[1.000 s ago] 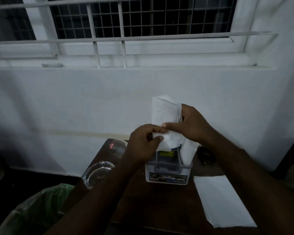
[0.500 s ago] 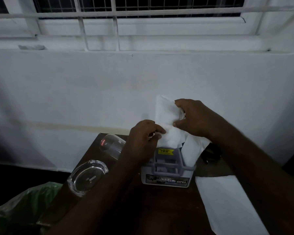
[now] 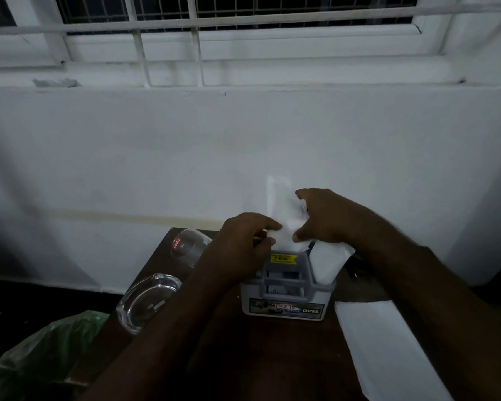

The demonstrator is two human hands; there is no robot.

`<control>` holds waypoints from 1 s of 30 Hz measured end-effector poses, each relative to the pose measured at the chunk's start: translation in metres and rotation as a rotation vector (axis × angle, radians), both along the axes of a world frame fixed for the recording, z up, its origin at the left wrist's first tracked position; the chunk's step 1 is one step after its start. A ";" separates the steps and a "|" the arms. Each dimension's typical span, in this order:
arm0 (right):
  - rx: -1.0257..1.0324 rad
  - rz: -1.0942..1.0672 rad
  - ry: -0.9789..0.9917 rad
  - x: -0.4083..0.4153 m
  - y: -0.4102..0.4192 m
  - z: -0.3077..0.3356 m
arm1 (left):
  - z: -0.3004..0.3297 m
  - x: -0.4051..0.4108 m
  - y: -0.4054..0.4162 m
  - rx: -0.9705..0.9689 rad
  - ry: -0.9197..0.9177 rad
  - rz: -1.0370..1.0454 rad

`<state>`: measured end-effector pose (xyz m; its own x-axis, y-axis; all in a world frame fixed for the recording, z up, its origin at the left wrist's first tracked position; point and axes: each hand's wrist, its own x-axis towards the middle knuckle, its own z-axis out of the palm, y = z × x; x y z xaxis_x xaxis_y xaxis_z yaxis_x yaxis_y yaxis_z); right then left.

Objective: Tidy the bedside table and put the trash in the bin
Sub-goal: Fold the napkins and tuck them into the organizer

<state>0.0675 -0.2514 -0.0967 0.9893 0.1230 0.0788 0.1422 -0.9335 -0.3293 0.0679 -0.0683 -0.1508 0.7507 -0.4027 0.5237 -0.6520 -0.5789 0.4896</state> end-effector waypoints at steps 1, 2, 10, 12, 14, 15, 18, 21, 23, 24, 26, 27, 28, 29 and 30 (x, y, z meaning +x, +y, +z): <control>-0.019 0.009 0.006 0.000 0.002 -0.002 | 0.001 0.000 0.001 0.005 0.013 0.011; -0.028 0.015 0.017 -0.001 0.003 -0.003 | 0.003 0.000 0.002 0.016 0.020 0.024; -0.035 0.013 -0.047 -0.004 0.002 0.008 | 0.005 0.000 0.007 0.122 0.100 -0.040; -0.125 0.033 0.001 -0.004 0.005 0.000 | 0.003 -0.001 0.006 0.145 0.081 -0.088; -0.136 0.044 0.034 -0.004 0.005 -0.001 | 0.003 -0.002 0.005 0.102 0.046 -0.096; -0.105 0.043 0.027 -0.004 0.004 0.002 | 0.003 -0.001 0.005 0.073 0.029 -0.094; -0.007 0.038 -0.068 -0.001 0.000 0.012 | 0.005 -0.001 0.005 -0.020 0.045 -0.099; -0.036 0.056 -0.056 -0.003 0.003 0.008 | 0.005 -0.003 0.005 -0.058 0.070 -0.107; -0.103 0.070 0.003 -0.004 0.007 0.002 | 0.004 -0.006 0.002 -0.033 -0.012 -0.093; -0.124 0.082 0.006 -0.004 0.008 0.002 | 0.004 -0.006 0.001 -0.024 -0.067 -0.083; -0.098 0.096 -0.037 -0.002 0.006 0.006 | 0.004 -0.006 -0.002 -0.013 -0.135 -0.081; -0.057 0.089 -0.061 -0.001 0.004 0.009 | 0.005 -0.006 -0.003 -0.008 -0.143 -0.087; -0.023 0.081 -0.074 -0.001 0.002 0.010 | 0.004 -0.006 -0.004 -0.004 -0.141 -0.097; -0.016 0.073 -0.073 -0.001 0.001 0.010 | 0.003 -0.006 -0.005 -0.007 -0.127 -0.107; -0.034 0.067 -0.061 -0.001 0.001 0.008 | 0.001 -0.006 -0.006 -0.013 -0.098 -0.110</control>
